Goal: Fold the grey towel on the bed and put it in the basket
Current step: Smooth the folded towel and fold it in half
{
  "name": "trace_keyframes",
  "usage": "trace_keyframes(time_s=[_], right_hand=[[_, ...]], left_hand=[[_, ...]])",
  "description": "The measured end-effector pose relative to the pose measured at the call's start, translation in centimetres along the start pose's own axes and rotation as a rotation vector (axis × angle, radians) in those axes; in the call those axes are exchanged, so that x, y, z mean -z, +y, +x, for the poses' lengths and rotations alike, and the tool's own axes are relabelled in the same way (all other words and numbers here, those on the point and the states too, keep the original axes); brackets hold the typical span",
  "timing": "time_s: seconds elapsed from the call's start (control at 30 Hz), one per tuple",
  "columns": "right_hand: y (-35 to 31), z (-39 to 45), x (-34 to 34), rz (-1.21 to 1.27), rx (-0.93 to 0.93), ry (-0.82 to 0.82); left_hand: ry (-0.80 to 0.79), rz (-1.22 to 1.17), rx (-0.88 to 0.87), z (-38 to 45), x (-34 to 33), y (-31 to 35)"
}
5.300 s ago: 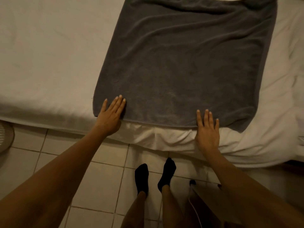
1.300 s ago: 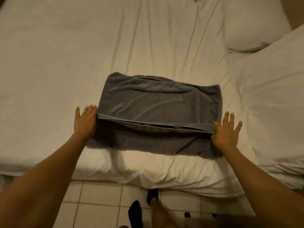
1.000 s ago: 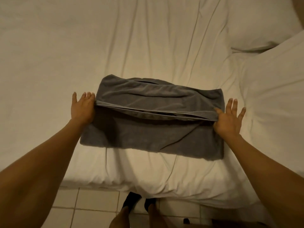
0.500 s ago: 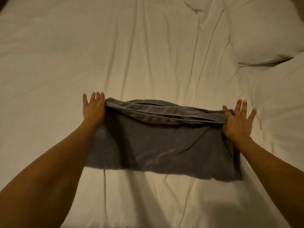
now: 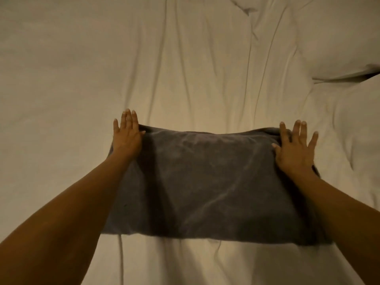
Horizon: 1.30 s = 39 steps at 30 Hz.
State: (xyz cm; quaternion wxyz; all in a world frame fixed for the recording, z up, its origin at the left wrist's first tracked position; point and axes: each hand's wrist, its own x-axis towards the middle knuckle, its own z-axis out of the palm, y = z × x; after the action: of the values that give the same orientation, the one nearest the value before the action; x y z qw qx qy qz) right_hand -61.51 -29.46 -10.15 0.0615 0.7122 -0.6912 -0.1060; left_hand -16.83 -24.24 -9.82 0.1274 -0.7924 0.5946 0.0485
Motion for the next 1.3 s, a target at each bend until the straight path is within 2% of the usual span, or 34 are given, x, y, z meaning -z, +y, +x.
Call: trace_keyframes(time_s=[0.17,0.3,0.57,0.77,0.87,0.97,1.13,1.2,1.3], right_hand=[[-4.3,-2.0,-3.7,0.06,0.11,-0.067],[-6.2,-1.3,-4.1,0.118,0.1,-0.093],[-8.4,3.2,-2.8,0.176,0.186,-0.072],[-8.7,5.3,-2.5,0.121,0.225,-0.154],[-8.9,5.6,-2.3,0.096,0.23,-0.106],[-9.1,5.6,-1.9,0.079,0.205,-0.025],[-9.0,6.4,-0.6,0.136,0.095,0.084],[-9.2,6.4,-0.8,0.165,0.082,0.105],[-10.0,5.1,-2.0,0.242,0.071,0.093]], left_hand=[[-0.134,-0.072,-0.232,-1.5,-3.8,4.5],[-0.163,-0.128,-0.29,-1.1,-5.0,8.2],[-0.068,-0.28,-0.267,2.0,-4.0,11.6],[-0.024,-0.171,-0.259,3.8,-3.7,11.7],[0.003,-0.124,-0.262,4.0,-3.7,11.7],[0.094,-0.151,-0.248,3.9,-3.6,11.7],[0.288,-0.284,-0.095,4.6,-1.6,11.6],[0.289,-0.293,-0.067,4.8,-1.0,11.6],[0.209,-0.247,-0.07,4.1,-1.9,11.3]])
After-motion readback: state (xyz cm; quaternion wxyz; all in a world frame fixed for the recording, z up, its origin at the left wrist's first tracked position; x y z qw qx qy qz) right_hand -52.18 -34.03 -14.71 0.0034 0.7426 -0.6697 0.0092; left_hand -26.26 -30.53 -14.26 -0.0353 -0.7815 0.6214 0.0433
